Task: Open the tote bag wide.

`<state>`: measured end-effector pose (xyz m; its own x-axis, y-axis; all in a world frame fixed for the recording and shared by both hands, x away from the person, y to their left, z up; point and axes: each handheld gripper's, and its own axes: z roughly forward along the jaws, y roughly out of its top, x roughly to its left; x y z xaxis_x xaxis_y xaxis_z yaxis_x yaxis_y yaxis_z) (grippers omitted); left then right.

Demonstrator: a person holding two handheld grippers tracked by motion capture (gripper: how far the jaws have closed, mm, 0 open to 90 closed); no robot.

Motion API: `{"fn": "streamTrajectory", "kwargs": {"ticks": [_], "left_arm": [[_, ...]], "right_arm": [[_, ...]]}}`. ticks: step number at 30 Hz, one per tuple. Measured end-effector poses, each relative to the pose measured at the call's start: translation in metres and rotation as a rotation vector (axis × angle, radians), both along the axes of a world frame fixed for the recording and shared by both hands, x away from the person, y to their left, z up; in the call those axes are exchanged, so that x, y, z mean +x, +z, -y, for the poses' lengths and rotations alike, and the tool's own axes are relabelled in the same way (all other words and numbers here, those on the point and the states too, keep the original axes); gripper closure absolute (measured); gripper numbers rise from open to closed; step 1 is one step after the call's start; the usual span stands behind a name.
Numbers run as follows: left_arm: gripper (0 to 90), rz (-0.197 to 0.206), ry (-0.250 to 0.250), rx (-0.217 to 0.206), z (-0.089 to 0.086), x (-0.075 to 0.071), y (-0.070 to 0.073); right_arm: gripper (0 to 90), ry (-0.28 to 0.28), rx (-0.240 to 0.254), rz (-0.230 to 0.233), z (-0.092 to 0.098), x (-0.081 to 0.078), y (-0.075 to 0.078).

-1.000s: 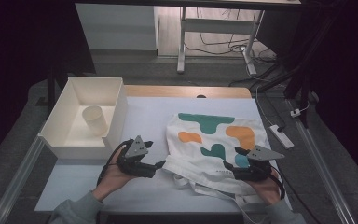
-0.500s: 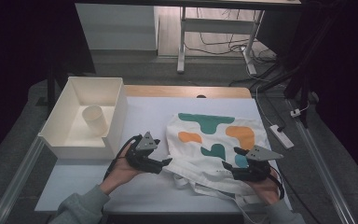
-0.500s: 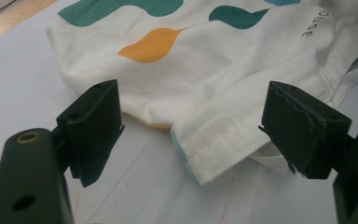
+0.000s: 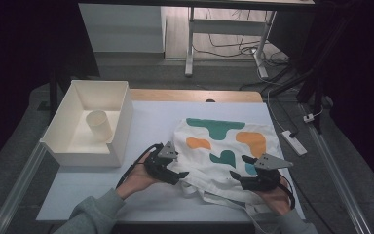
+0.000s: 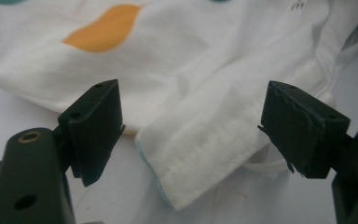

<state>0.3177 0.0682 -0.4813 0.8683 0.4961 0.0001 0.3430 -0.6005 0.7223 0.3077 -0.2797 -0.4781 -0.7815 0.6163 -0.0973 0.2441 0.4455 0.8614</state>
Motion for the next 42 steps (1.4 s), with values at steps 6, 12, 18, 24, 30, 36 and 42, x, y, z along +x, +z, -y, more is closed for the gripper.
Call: {"fn": "streamTrajectory", "kwargs": {"ticks": [6,12,18,24,30,36,42], "left_arm": [[21.1,0.009,-0.049,0.065,0.004,-0.007,-0.008],[21.9,0.011,-0.071,0.093,0.006,-0.010,-0.012],[21.8,0.027,-0.098,0.145,0.013,-0.013,-0.017],[27.5,0.045,-0.092,0.161,0.013,-0.014,-0.019],[47.4,0.079,-0.046,0.170,0.011,-0.013,-0.022],[66.1,0.038,-0.030,0.104,0.002,-0.006,-0.020],[74.9,0.050,-0.032,0.070,-0.003,-0.007,-0.015]], "right_arm": [[27.3,0.003,-0.009,-0.007,0.000,0.000,-0.002],[27.2,0.009,-0.015,-0.005,-0.001,-0.001,-0.002],[27.2,0.010,-0.012,-0.007,-0.001,-0.001,-0.002],[27.1,0.014,-0.018,-0.010,-0.002,-0.001,-0.003],[27.0,0.016,-0.021,-0.011,-0.002,-0.002,-0.002],[26.3,0.073,-0.098,-0.018,-0.014,-0.013,0.012],[27.7,0.157,-0.140,-0.036,-0.036,-0.028,0.017]]}}
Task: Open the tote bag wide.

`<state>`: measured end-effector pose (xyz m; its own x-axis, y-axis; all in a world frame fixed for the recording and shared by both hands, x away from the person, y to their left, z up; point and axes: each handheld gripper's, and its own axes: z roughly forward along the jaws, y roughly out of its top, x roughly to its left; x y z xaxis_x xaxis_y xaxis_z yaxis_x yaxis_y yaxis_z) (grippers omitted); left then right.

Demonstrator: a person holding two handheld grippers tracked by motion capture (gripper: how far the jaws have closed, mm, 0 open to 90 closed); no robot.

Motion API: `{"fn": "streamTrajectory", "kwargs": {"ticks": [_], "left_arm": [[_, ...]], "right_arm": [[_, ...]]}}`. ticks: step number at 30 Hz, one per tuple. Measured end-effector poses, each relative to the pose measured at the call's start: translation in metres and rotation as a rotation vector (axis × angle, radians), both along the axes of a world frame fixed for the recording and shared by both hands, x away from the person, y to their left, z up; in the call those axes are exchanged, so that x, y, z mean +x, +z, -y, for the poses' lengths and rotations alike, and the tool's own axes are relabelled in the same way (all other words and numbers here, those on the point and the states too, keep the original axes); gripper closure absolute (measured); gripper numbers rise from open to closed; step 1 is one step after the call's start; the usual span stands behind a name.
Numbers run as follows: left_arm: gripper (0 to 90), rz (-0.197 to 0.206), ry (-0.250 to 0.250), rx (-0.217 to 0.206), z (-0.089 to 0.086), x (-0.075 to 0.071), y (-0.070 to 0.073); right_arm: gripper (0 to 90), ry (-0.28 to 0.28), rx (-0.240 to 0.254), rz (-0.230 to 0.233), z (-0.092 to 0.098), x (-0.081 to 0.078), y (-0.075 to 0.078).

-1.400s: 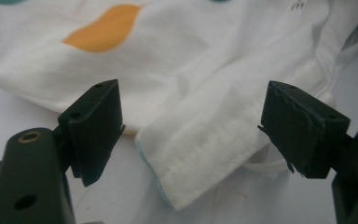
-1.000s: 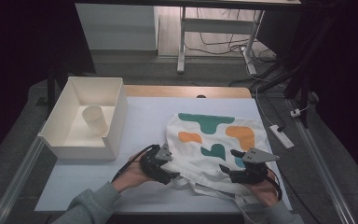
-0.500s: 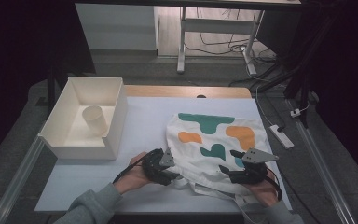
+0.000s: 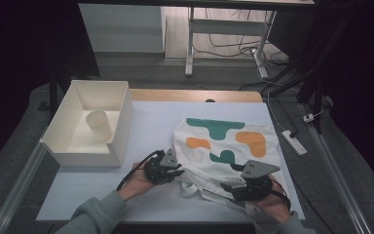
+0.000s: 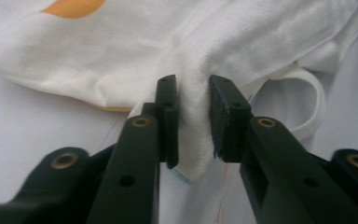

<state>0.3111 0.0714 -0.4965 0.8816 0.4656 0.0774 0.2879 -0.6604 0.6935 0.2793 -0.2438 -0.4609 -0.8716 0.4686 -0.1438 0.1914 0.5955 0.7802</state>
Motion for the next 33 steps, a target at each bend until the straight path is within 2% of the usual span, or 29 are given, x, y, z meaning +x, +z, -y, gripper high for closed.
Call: {"fn": "streamTrajectory", "kwargs": {"ticks": [2,5,9,12,15,22,26,30,31,33], "left_arm": [[76.6,-0.004,-0.002,-0.017,-0.004,0.000,0.002],[77.4,-0.008,0.000,-0.027,-0.009,-0.001,0.005],[77.8,-0.013,0.009,-0.036,-0.015,-0.001,0.006],[77.8,-0.014,0.020,-0.042,-0.018,-0.001,0.008],[77.8,-0.013,0.029,-0.045,-0.022,-0.001,0.009],[77.8,-0.016,0.029,-0.043,-0.022,-0.001,0.008],[77.7,-0.017,0.027,-0.038,-0.022,0.000,0.008],[77.7,-0.018,0.025,-0.034,-0.022,0.000,0.007],[77.7,-0.018,0.026,-0.034,-0.022,0.000,0.007],[77.6,-0.017,0.026,-0.031,-0.021,-0.001,0.007]], "right_arm": [[30.5,0.038,-0.039,-0.021,-0.010,-0.006,-0.002],[33.2,0.061,-0.057,-0.037,-0.014,-0.012,-0.004],[38.0,0.101,-0.056,-0.044,-0.021,-0.025,-0.005],[42.9,0.148,-0.065,-0.093,-0.028,-0.033,-0.010],[46.9,0.175,-0.134,-0.120,-0.035,-0.036,-0.022],[52.9,0.125,-0.239,-0.148,-0.038,-0.029,-0.041],[54.7,0.106,-0.305,-0.123,-0.041,-0.030,-0.047],[58.3,0.103,-0.313,-0.124,-0.042,-0.029,-0.049],[66.3,0.091,-0.321,-0.112,-0.041,-0.028,-0.049],[76.0,0.099,-0.320,-0.122,-0.040,-0.028,-0.049]]}}
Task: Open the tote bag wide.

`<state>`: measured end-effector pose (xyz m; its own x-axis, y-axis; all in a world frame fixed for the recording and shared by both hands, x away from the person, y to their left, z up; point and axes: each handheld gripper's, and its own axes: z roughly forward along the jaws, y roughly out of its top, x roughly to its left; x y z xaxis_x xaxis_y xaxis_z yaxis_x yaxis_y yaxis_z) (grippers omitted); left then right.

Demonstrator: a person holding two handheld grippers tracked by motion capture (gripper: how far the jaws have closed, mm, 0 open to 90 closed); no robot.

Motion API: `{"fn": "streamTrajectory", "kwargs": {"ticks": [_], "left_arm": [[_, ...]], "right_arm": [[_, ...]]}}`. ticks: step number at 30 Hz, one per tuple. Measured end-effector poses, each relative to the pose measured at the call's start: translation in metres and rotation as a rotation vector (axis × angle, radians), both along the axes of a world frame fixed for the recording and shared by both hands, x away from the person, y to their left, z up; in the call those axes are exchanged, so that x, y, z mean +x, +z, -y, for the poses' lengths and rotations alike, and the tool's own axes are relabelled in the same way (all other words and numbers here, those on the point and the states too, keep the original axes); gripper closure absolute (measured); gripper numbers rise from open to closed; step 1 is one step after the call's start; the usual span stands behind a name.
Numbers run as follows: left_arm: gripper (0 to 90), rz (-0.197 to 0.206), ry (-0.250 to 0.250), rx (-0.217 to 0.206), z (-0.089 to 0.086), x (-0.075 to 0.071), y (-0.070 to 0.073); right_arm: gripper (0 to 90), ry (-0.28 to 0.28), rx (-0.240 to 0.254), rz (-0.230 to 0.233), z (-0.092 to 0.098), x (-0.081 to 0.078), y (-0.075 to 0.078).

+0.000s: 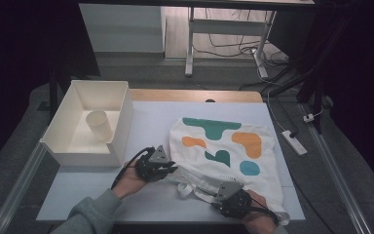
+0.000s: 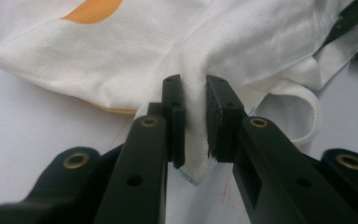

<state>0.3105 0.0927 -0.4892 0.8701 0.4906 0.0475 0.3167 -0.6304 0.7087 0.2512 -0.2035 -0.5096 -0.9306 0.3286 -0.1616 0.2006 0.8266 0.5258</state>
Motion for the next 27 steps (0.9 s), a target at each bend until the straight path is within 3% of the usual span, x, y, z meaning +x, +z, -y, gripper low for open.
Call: {"fn": "streamTrajectory", "kwargs": {"ticks": [3,6,8,12,14,15,16,18,27], "left_arm": [[77.6,-0.005,0.002,-0.001,0.000,0.001,0.000],[77.6,-0.008,0.005,-0.009,-0.001,0.001,-0.001],[77.6,-0.008,0.005,-0.007,0.000,0.001,-0.001],[77.5,-0.018,0.000,-0.007,0.000,0.002,-0.001],[77.4,-0.025,0.002,-0.019,0.000,0.003,-0.001],[77.3,-0.025,0.002,-0.019,0.000,0.003,-0.001],[77.3,-0.028,0.001,-0.025,0.000,0.004,-0.001],[77.2,-0.030,0.004,-0.031,0.000,0.004,-0.001],[77.2,-0.033,0.001,-0.024,0.001,0.004,-0.003]], "right_arm": [[85.2,0.035,-0.022,0.044,-0.002,-0.004,0.001],[87.1,0.062,-0.016,0.097,-0.003,-0.006,0.009],[87.3,0.062,0.023,0.126,-0.001,-0.006,0.017],[87.3,0.059,0.152,0.164,0.006,-0.006,0.038],[87.3,0.055,0.177,0.215,0.007,-0.005,0.049],[87.3,0.055,0.177,0.215,0.007,-0.005,0.049],[87.3,0.051,0.191,0.257,0.007,-0.001,0.061],[87.3,0.055,0.204,0.280,0.005,0.004,0.069],[87.3,0.074,0.249,0.298,-0.003,0.014,0.087]]}}
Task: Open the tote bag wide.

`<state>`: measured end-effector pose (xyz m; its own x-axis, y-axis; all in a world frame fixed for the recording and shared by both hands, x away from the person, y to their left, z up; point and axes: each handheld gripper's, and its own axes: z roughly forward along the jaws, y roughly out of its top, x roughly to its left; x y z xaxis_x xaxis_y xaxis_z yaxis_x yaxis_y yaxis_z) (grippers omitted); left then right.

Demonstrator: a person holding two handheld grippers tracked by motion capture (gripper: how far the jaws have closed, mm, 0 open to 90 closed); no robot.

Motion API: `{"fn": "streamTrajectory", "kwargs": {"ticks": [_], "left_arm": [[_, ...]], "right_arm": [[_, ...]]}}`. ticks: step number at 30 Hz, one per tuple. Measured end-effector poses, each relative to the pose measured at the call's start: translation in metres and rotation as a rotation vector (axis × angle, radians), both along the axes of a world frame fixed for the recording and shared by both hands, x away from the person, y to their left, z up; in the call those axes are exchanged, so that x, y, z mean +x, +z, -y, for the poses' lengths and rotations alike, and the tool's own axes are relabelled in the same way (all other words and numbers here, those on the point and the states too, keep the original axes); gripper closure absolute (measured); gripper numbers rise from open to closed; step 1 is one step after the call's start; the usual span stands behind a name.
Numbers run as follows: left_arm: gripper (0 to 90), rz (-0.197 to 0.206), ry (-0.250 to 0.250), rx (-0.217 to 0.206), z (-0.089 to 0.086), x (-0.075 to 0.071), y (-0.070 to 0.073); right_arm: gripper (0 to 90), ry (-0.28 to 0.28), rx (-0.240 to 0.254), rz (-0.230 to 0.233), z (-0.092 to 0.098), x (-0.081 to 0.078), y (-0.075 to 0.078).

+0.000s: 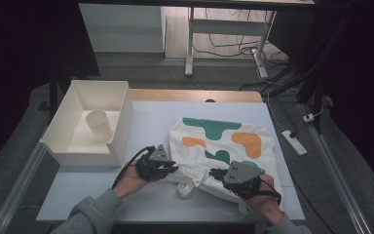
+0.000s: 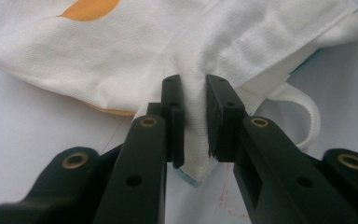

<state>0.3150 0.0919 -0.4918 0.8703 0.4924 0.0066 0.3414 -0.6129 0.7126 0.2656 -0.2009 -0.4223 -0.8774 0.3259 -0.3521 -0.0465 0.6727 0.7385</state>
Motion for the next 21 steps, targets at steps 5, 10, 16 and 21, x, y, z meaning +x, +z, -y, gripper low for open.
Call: {"fn": "streamTrajectory", "kwargs": {"ticks": [5,10,16,21], "left_arm": [[77.2,-0.004,-0.004,0.002,0.001,0.000,-0.001],[77.1,0.004,-0.012,0.012,0.004,-0.001,-0.001],[77.1,0.006,-0.018,0.008,0.005,-0.002,-0.001],[77.0,0.010,-0.016,0.007,0.007,-0.002,-0.002]], "right_arm": [[87.3,-0.041,0.026,0.019,0.004,0.011,0.009],[87.3,-0.105,0.049,0.011,0.013,0.035,0.011],[87.2,-0.150,0.051,-0.003,0.015,0.059,0.008],[87.1,-0.170,0.052,-0.006,0.008,0.080,0.006]]}}
